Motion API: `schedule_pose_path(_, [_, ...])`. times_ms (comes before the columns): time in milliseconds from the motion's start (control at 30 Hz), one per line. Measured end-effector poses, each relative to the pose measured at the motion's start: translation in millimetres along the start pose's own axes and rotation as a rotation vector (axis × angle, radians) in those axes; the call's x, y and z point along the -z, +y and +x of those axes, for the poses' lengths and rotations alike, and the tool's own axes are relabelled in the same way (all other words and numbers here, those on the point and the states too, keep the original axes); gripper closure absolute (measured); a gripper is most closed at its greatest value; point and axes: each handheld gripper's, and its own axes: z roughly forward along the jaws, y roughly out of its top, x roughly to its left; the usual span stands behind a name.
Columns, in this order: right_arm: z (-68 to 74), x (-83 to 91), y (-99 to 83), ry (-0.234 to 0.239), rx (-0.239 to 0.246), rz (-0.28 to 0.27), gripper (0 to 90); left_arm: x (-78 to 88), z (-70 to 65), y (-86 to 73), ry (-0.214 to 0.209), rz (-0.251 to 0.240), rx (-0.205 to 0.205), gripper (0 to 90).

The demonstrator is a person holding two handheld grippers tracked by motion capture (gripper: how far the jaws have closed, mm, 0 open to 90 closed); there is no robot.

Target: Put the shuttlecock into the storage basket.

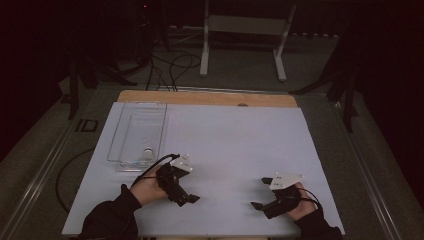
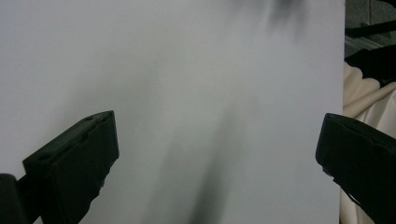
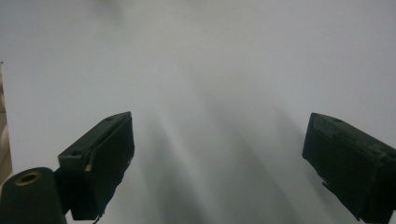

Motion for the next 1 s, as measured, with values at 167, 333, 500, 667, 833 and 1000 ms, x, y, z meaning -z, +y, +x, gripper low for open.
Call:
schedule_pose_path(167, [0.2,-0.2,0.0,0.001,0.001,0.0,9.1,1.6,-2.8,-9.6,0.002,-0.013,0.015,0.1])
schedule_pose_path(333, [0.3,-0.5,0.1,0.004,0.0,0.0,9.1,1.2,-1.9,-18.6,0.015,-0.009,0.032,0.2])
schedule_pose_path(500, [0.4,-0.8,0.2,0.005,0.0,0.0,9.0,4.1,-3.3,-30.8,0.032,-0.026,0.041,0.1])
schedule_pose_path(667, [0.3,-0.8,0.2,0.006,-0.002,0.0,9.1,7.1,-4.7,-37.4,0.069,-0.028,0.05,0.1])
schedule_pose_path(833, [0.1,-0.7,0.0,0.005,-0.003,-0.001,9.1,10.8,-5.5,-49.0,0.076,-0.032,0.064,0.1])
schedule_pose_path(1000, [0.2,-0.6,0.2,0.003,-0.001,0.0,9.1,13.8,-6.7,-55.4,0.091,-0.043,0.066,0.1])
